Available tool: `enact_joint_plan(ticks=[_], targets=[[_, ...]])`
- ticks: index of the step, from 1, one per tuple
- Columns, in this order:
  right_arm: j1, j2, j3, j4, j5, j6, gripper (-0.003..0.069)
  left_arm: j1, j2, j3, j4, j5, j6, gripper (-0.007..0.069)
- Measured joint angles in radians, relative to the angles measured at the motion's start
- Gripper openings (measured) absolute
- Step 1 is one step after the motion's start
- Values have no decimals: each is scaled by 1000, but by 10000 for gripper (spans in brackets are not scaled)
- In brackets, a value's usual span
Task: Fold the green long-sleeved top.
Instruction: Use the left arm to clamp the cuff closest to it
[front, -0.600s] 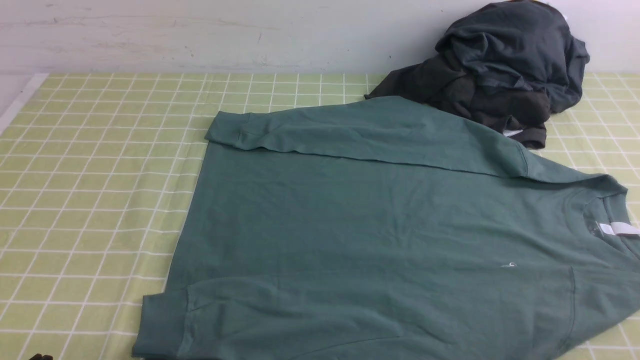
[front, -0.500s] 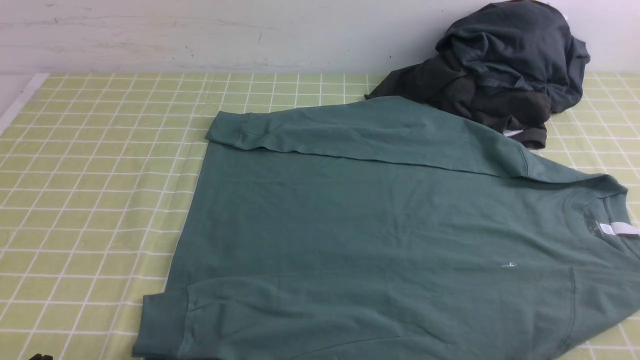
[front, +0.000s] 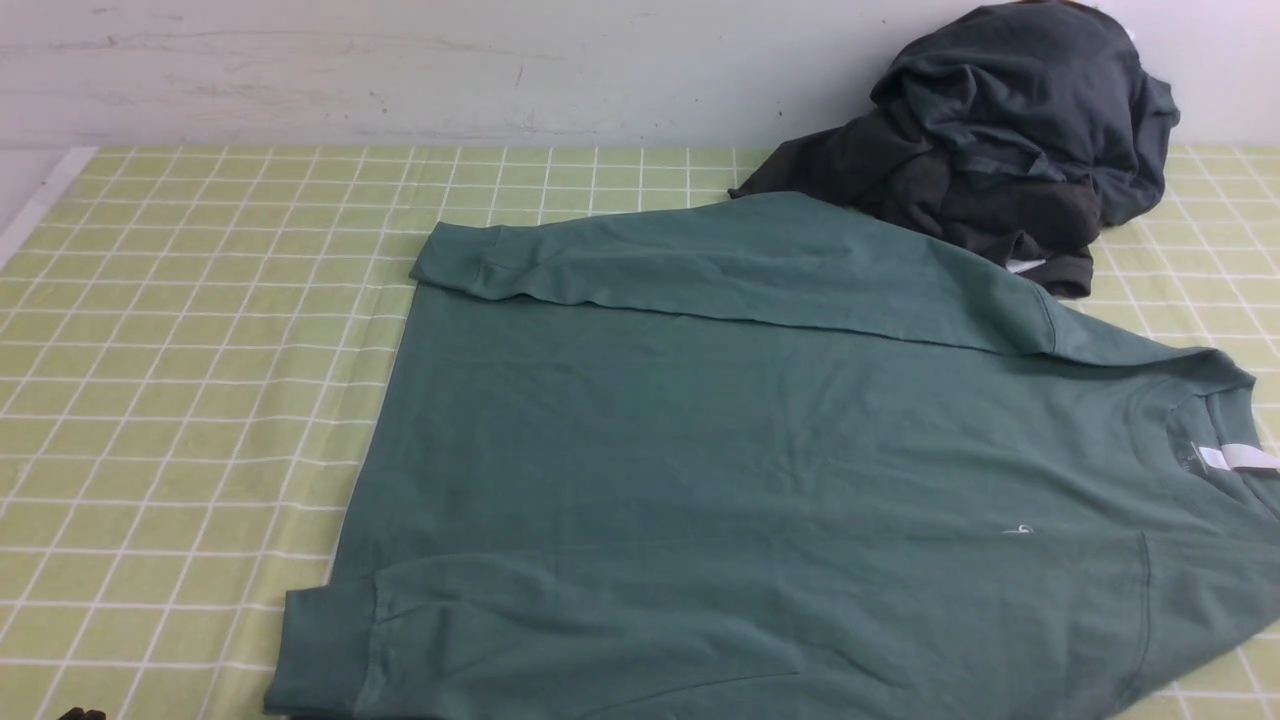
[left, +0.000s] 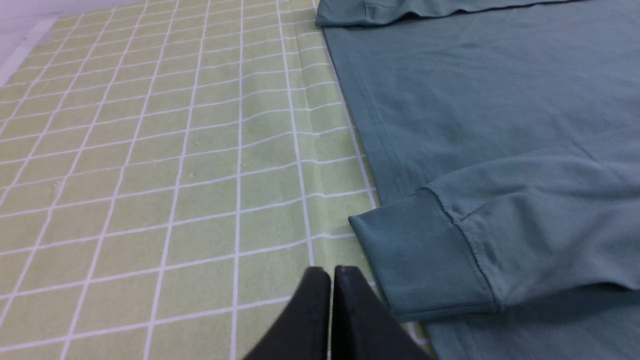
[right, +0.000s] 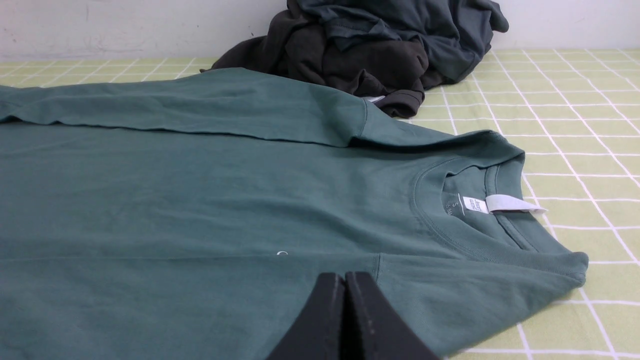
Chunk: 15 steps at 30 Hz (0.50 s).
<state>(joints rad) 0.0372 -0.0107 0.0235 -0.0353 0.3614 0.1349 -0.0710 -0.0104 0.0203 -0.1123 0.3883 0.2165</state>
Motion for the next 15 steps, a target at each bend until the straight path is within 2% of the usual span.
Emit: enact_joint_plan(ticks=[15], targets=[[0, 0, 0, 0, 0, 0, -10, 0, 0, 0, 0, -13, 0, -3]])
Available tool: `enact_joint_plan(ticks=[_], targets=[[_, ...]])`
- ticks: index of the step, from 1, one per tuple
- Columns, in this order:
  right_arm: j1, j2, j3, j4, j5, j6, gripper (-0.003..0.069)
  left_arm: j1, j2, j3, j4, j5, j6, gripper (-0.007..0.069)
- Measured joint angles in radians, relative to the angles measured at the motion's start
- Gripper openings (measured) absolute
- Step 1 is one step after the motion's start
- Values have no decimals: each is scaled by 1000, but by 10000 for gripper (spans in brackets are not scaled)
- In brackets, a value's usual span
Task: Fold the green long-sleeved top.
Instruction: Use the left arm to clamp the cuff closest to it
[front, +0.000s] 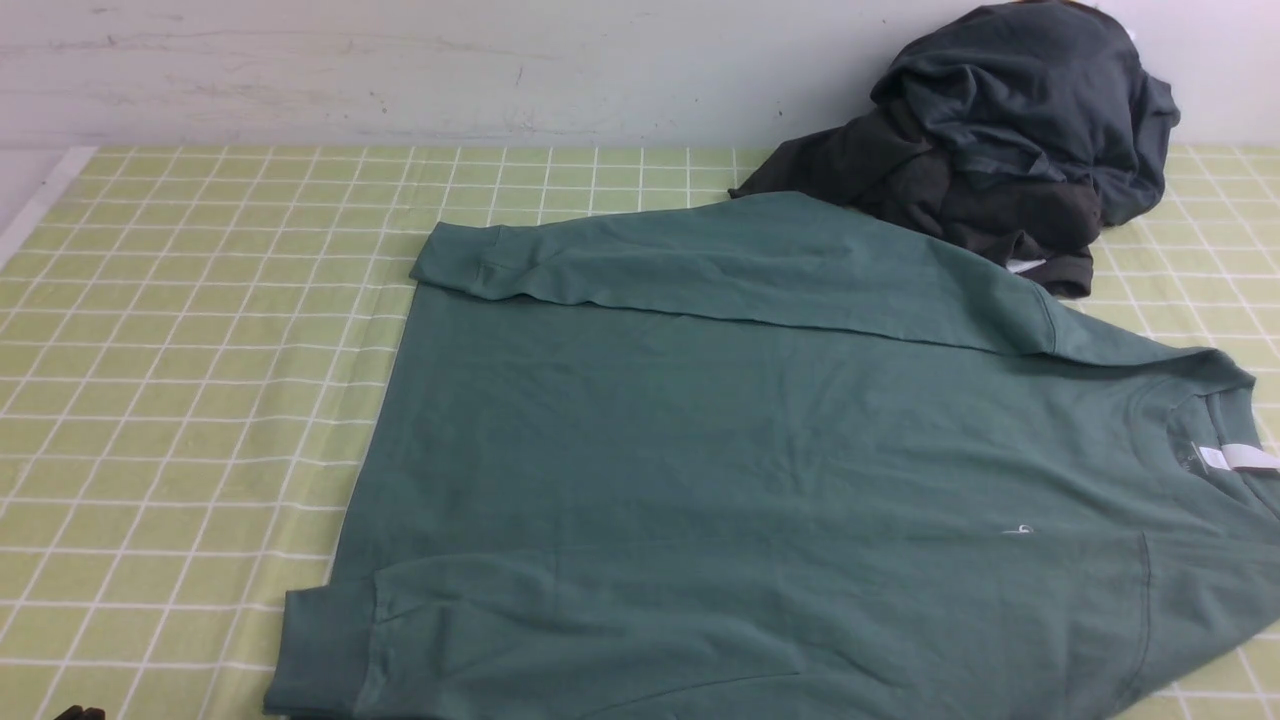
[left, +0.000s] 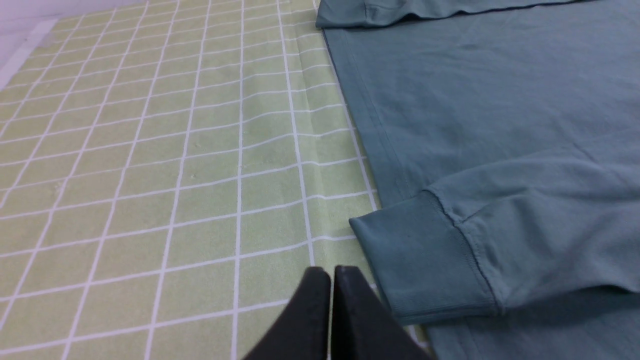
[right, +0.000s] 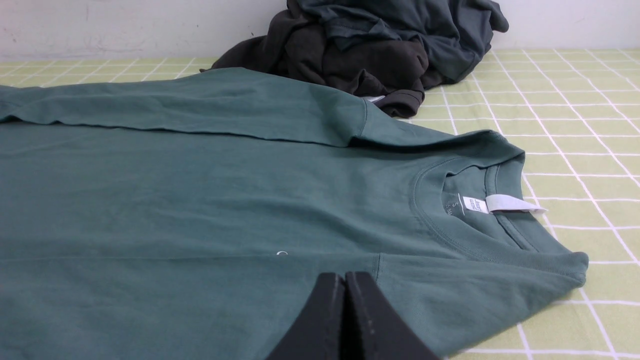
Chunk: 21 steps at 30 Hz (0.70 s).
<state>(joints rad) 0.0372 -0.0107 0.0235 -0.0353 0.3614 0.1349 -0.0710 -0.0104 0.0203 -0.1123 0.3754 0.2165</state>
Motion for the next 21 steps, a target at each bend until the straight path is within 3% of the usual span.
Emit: enact_joint_plan(ticks=[8, 17, 21], targets=[[0, 0, 2, -4, -82, 11, -10, 0, 0, 10, -9, -95, 0, -3], [0, 0, 2, -11, -610, 16, -10, 0, 0, 10, -12, -618, -1, -3], [0, 0, 2, -11, -739, 38, -10, 0, 0, 10, -22, -781, -103, -3]])
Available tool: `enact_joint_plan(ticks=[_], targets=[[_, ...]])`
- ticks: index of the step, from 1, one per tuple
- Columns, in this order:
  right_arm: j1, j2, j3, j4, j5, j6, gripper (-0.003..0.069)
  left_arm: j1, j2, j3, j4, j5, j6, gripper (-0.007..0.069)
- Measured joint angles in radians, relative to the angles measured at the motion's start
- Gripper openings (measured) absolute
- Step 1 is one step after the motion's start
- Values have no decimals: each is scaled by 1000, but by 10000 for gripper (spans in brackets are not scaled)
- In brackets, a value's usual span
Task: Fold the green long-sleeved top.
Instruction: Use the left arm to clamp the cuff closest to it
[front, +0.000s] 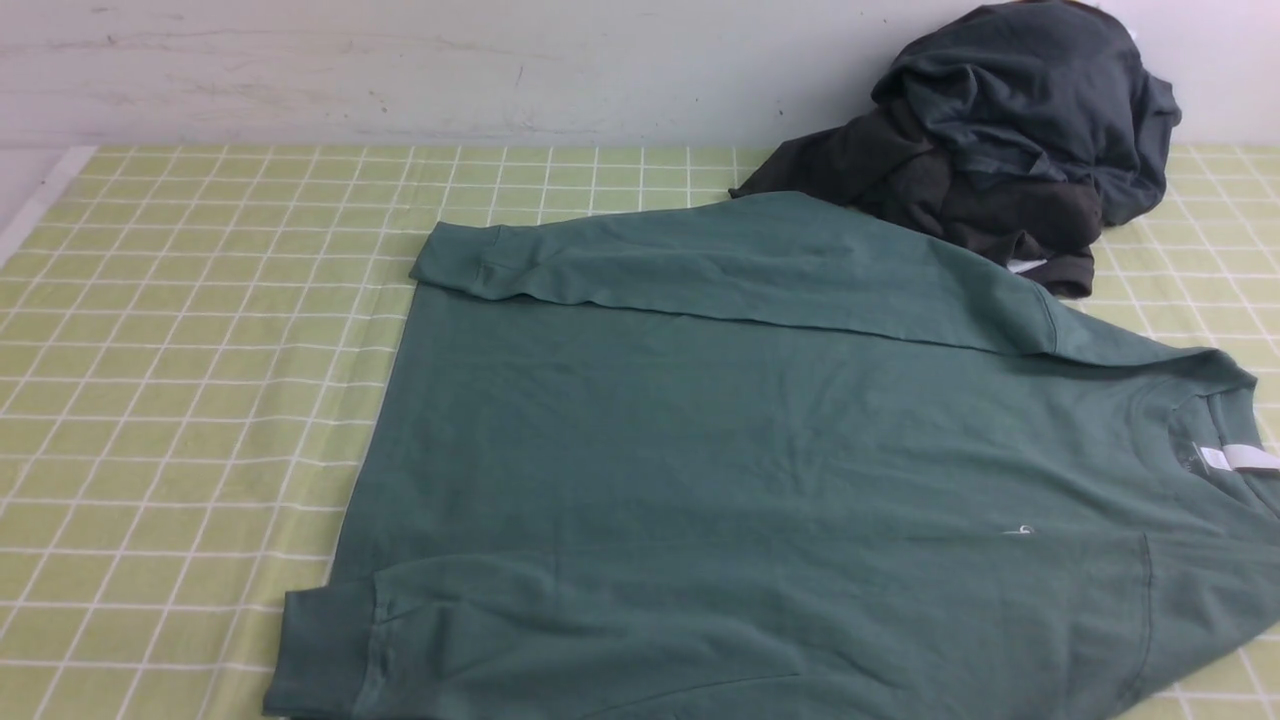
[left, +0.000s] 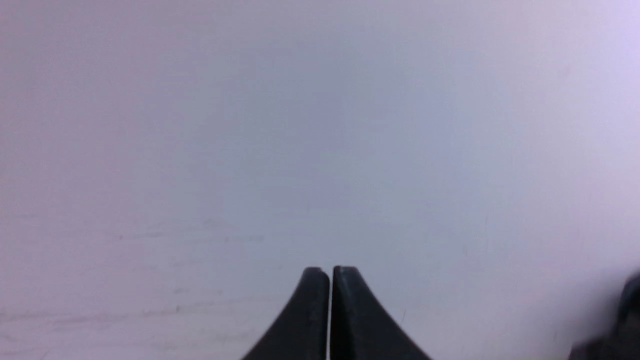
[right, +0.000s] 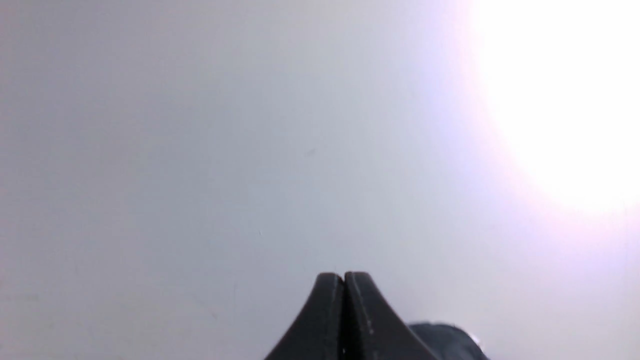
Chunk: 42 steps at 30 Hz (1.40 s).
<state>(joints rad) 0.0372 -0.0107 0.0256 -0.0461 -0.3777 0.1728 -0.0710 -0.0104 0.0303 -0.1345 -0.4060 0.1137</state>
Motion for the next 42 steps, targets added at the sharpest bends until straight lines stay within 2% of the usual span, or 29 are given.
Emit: enact_joint_plan(ticks=[3, 6, 7, 12, 14, 16, 17, 20, 24, 27, 30, 32, 38, 42], targets=[[0, 0, 0, 0, -144, 3, -10, 0, 0, -5, -10, -125, -165, -3], [0, 7, -65, 5, -197, -44, -10, 0, 21, -125, -6, -70, -228, -3], [0, 12, -75, 6, -197, -50, -10, 0, 21, -137, -6, -61, -228, -3], [0, 222, -389, 15, -50, -186, -10, 0, 317, -490, -1, 264, -57, -3], [0, 289, -447, 15, 12, -210, -10, 0, 385, -530, -1, 316, -32, -3], [0, 455, -539, 16, 201, -240, -10, 0, 579, -596, -13, 482, -9, -3], [0, 455, -544, 16, 201, -240, -10, 0, 593, -599, -16, 496, -9, -3], [3, 640, -602, 54, 530, -213, -10, 0, 813, -625, -104, 756, -13, -3], [53, 834, -614, 166, 926, -219, -10, 0, 1056, -629, -188, 962, 9, -3], [94, 930, -614, 211, 1064, -291, -10, 0, 1189, -636, -199, 983, 30, -1], [132, 1014, -614, 237, 1112, -377, -10, 0, 1282, -642, -205, 961, 40, 22], [157, 1070, -615, 260, 1107, -426, -10, 0, 1347, -655, -207, 939, 47, 61], [183, 1158, -619, 382, 1045, -495, -10, 0, 1541, -726, -206, 851, 54, 282], [183, 1158, -620, 432, 1033, -530, -10, 0, 1616, -753, -206, 826, 47, 323]])
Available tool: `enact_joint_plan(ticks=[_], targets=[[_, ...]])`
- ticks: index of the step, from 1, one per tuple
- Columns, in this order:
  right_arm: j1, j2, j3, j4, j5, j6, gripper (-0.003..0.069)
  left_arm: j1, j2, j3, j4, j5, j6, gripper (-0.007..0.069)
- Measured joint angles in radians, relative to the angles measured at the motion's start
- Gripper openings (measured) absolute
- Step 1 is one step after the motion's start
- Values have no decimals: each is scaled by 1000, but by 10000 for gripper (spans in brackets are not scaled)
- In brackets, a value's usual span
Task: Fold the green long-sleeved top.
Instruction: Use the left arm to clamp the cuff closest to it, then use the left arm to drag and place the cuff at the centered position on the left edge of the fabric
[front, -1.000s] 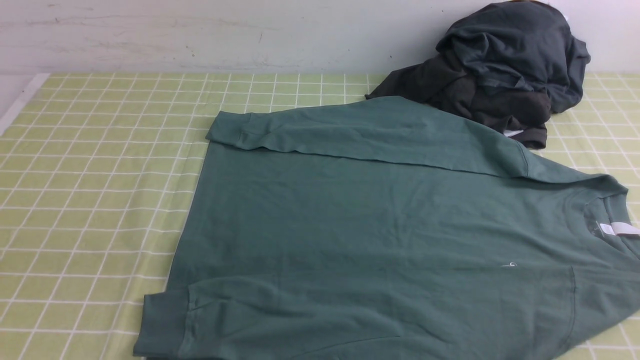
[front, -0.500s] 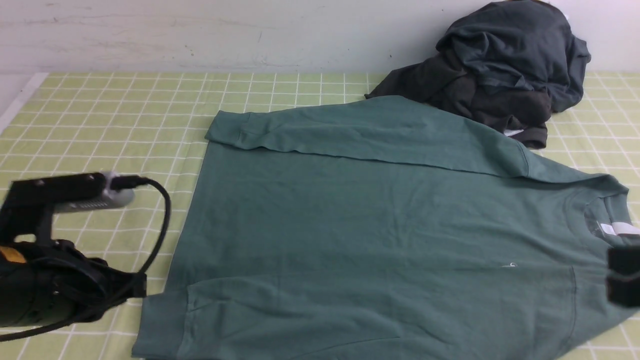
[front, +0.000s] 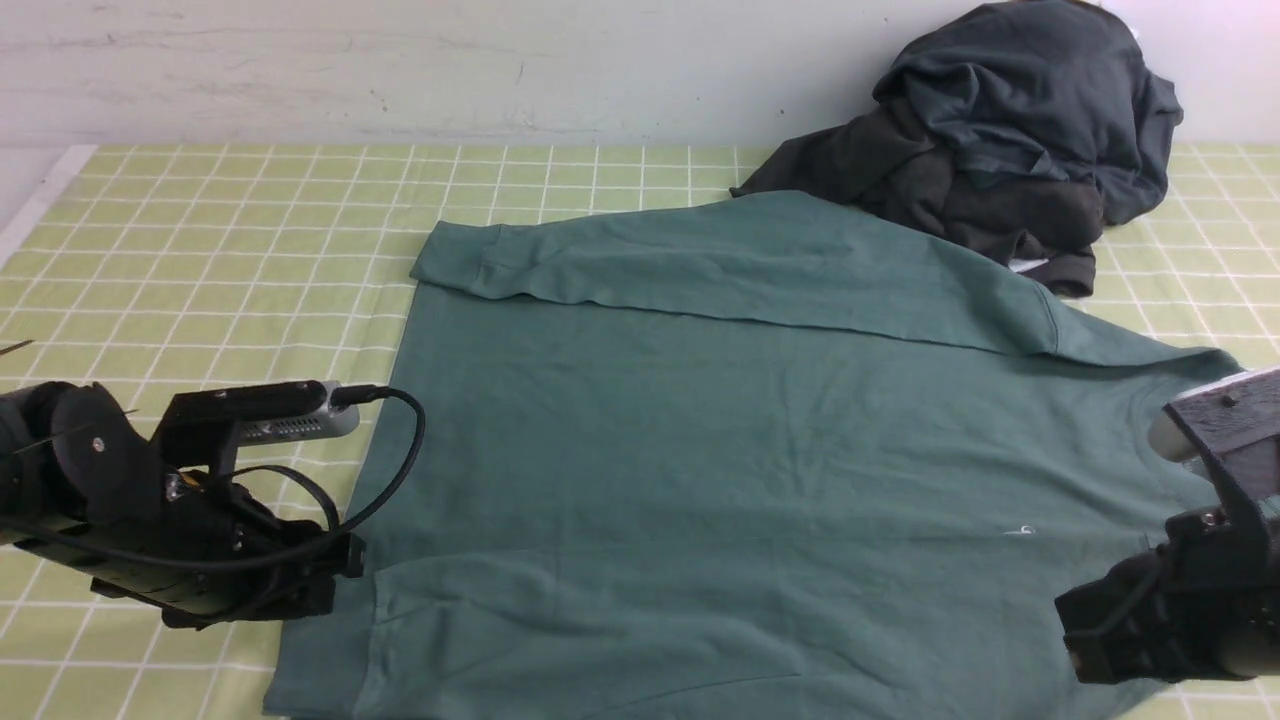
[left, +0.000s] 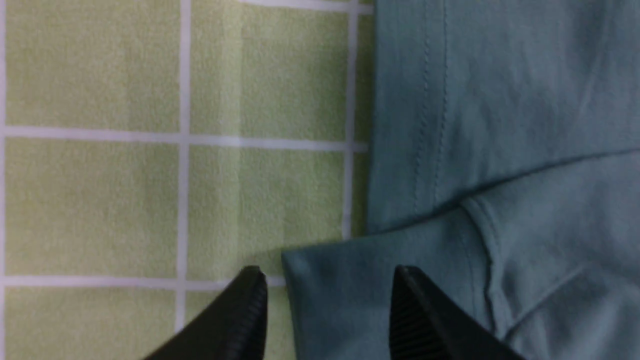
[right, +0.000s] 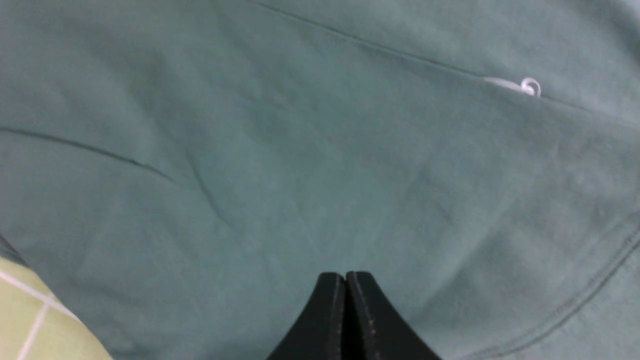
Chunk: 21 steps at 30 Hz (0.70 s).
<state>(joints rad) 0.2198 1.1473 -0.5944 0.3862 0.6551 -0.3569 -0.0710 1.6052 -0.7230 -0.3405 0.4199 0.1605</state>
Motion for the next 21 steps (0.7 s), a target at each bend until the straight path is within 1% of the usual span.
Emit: enact_joint_plan(ticks=[2, 6, 7, 8, 9, 10, 15, 17, 21], targets=[[0, 0, 0, 21, -1, -26, -10, 0, 25, -8, -8, -3, -1, 300], [0, 0, 0, 58, -7, -56, -10, 0, 33, -16, -29, -5, -2, 146], [0, 0, 0, 61, -8, -58, -10, 0, 33, -19, -32, -2, 1, 88], [1, 0, 0, 62, -9, -59, -10, 0, 33, -25, -34, 4, 5, 57], [1, 0, 0, 62, -10, -59, -10, 0, 33, -27, -34, 8, 5, 51], [1, 0, 0, 64, -11, -60, -10, 0, 21, -50, -35, 44, 13, 17], [1, 0, 0, 66, -12, -62, -10, 0, -31, -138, -35, 125, 45, 9], [1, 0, 0, 66, -12, -63, -10, 0, -66, -216, -37, 173, 70, 9], [1, 0, 0, 66, -12, -67, -10, 0, -87, -346, -38, 202, 117, 9]])
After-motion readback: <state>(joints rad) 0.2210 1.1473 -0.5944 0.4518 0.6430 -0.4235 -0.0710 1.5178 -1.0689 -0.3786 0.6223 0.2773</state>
